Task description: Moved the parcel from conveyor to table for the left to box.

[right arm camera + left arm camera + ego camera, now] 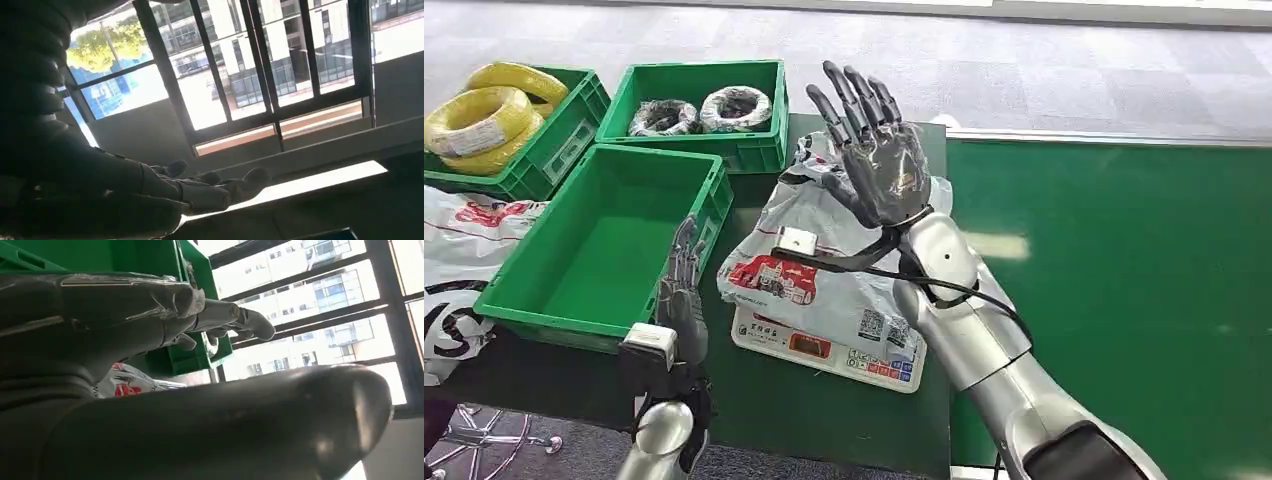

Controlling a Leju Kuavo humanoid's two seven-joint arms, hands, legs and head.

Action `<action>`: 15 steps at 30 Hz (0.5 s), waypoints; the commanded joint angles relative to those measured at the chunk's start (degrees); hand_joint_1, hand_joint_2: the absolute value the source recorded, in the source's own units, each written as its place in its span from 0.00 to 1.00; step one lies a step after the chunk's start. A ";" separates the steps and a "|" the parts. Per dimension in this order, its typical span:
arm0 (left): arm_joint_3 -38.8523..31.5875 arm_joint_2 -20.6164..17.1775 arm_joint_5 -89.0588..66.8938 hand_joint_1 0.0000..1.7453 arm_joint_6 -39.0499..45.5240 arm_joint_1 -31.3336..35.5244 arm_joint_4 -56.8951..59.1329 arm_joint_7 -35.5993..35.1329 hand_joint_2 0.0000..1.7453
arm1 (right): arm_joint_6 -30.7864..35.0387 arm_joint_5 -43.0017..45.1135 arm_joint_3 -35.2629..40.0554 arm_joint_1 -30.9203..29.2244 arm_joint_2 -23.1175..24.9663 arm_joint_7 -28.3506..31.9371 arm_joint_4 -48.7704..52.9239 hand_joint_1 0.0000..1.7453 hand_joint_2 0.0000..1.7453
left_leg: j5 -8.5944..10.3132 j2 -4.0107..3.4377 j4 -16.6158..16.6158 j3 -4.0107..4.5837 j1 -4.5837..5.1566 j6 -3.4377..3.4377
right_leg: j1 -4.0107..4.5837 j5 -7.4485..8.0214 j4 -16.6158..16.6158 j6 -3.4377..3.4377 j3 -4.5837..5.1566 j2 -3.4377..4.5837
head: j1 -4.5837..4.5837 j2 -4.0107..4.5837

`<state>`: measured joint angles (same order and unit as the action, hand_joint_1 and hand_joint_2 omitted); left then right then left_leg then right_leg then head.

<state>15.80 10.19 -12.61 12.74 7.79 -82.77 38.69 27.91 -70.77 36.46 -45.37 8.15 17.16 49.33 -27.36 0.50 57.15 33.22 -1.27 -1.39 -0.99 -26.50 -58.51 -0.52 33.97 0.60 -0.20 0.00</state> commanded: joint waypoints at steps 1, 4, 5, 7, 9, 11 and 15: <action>-2.14 0.09 -0.44 0.00 -0.96 0.60 1.07 -0.14 0.00 | 1.85 -0.45 -1.77 -1.75 -1.99 -0.50 0.88 0.00 1.00 | 0.03 0.02 -0.01 0.01 0.04 0.08 | -0.01 0.01 0.00 0.05 -0.01 -0.10 | 0.00 0.00; -2.74 -0.11 -3.02 0.00 0.97 0.54 -1.11 0.22 0.00 | 6.12 1.33 -5.33 1.14 -4.04 -2.01 8.57 0.00 1.00 | 0.04 0.06 -0.01 0.03 0.00 0.06 | 0.02 0.02 0.02 0.04 -0.01 -0.12 | 0.00 0.00; -2.22 -0.84 -6.09 0.00 2.30 0.91 -2.50 0.39 0.00 | 6.76 2.91 -6.95 3.07 -4.94 -1.93 12.59 0.00 1.00 | 0.06 0.06 -0.05 0.00 0.02 0.10 | 0.01 0.03 0.06 0.07 -0.04 -0.16 | 0.00 0.00; -2.23 -0.93 -8.92 0.00 3.00 1.39 -4.96 -2.20 0.00 | 6.18 4.01 -8.30 5.90 -6.63 -1.03 17.71 0.00 1.00 | 0.05 0.22 0.03 0.09 -0.04 0.06 | 0.06 -0.01 0.04 0.05 -0.02 -0.27 | 0.02 0.00; -2.29 -0.89 -9.05 0.00 2.83 1.44 -5.25 -2.54 0.00 | 5.91 4.04 -8.44 6.24 -6.82 -0.95 18.35 0.00 1.00 | 0.06 0.29 -0.01 0.04 0.00 0.08 | 0.03 -0.02 0.07 0.05 -0.06 -0.33 | 0.00 0.00; -1.63 -1.34 -13.39 0.00 5.08 2.03 -4.70 -2.53 0.00 | 7.62 4.28 -9.69 7.54 -6.15 -1.09 19.04 0.00 1.00 | 0.03 0.11 -0.02 0.00 0.02 0.09 | 0.00 0.01 0.06 0.05 -0.05 -0.15 | 0.00 0.00; 0.36 -1.94 -24.87 0.00 6.52 10.34 -1.47 -9.75 1.00 | 11.87 7.87 -14.68 19.74 -6.57 1.86 31.31 0.00 1.00 | 0.11 0.32 -0.09 0.00 -0.03 0.06 | 0.06 -0.02 0.15 0.10 -0.14 -0.49 | 0.00 0.00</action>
<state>14.25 10.12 -26.23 17.63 8.57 -87.69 35.92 35.82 -65.91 28.35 -38.31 3.98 16.24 65.17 -27.38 0.47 57.18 33.20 -1.27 -1.38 -1.00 -26.50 -58.48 -0.52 34.01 0.60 -0.20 0.00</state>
